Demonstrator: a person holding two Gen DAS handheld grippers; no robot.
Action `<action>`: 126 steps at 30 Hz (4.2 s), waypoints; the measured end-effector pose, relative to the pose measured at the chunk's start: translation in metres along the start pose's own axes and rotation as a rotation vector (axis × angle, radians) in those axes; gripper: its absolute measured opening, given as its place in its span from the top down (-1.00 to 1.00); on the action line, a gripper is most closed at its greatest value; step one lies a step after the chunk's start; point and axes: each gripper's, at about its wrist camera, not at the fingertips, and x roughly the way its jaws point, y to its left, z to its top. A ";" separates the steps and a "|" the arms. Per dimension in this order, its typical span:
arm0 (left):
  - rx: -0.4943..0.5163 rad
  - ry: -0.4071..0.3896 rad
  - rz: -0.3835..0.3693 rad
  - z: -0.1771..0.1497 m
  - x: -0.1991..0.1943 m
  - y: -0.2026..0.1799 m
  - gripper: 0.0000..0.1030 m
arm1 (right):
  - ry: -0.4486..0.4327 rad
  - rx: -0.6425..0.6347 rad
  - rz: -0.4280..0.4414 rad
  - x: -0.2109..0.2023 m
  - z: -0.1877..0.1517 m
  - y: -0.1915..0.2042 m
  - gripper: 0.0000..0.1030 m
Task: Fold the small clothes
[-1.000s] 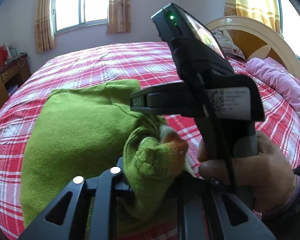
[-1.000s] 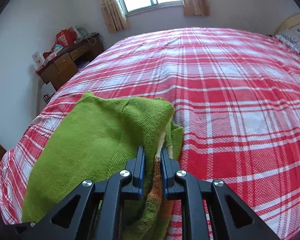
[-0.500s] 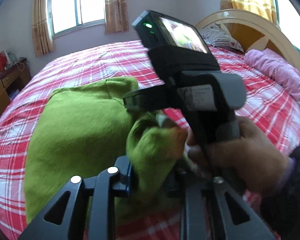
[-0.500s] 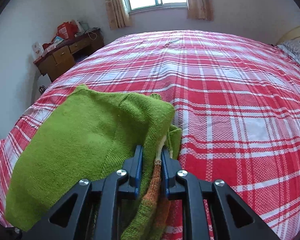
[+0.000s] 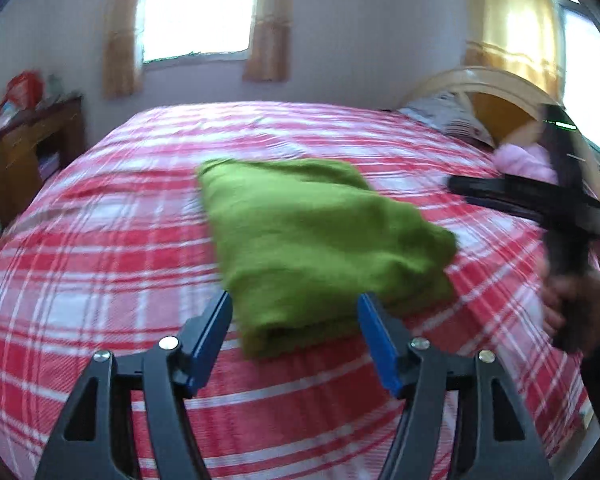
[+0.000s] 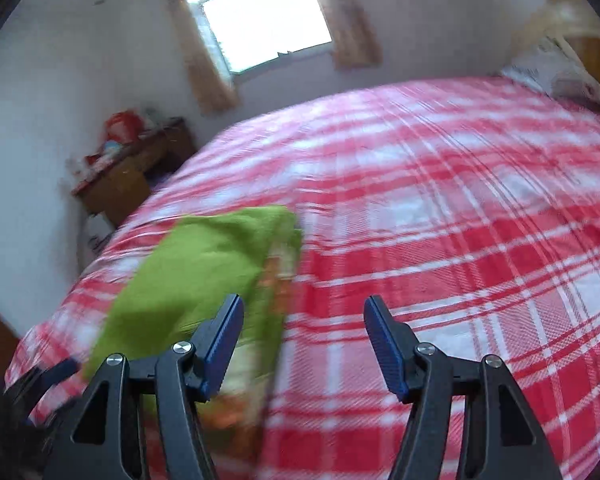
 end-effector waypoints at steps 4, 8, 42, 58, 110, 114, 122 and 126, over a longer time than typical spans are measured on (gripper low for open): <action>-0.064 0.000 0.040 0.005 0.005 0.014 -0.31 | 0.065 -0.160 0.035 0.009 -0.012 0.048 -0.23; -0.085 0.013 0.067 0.011 0.013 0.024 -0.43 | 0.193 -0.244 -0.048 0.048 -0.036 0.065 -0.05; -0.047 0.079 0.277 0.057 0.085 0.013 -0.73 | 0.127 -0.097 -0.103 0.071 0.012 0.049 0.57; -0.043 0.087 0.274 0.054 0.110 0.007 -0.75 | 0.170 -0.012 -0.092 0.139 0.026 0.016 0.57; -0.354 0.198 -0.215 0.047 0.125 0.050 -1.00 | -0.015 0.327 0.164 0.023 -0.047 -0.012 -0.32; -0.388 0.163 -0.270 0.042 0.120 0.061 -1.00 | -0.011 0.266 0.145 0.034 -0.018 -0.014 -0.42; -0.356 0.160 -0.276 0.049 0.128 0.058 -0.74 | 0.160 0.101 0.131 0.103 -0.001 0.010 -0.42; -0.350 0.166 -0.299 0.049 0.131 0.055 -0.49 | 0.187 0.139 0.070 0.115 0.002 0.009 -0.42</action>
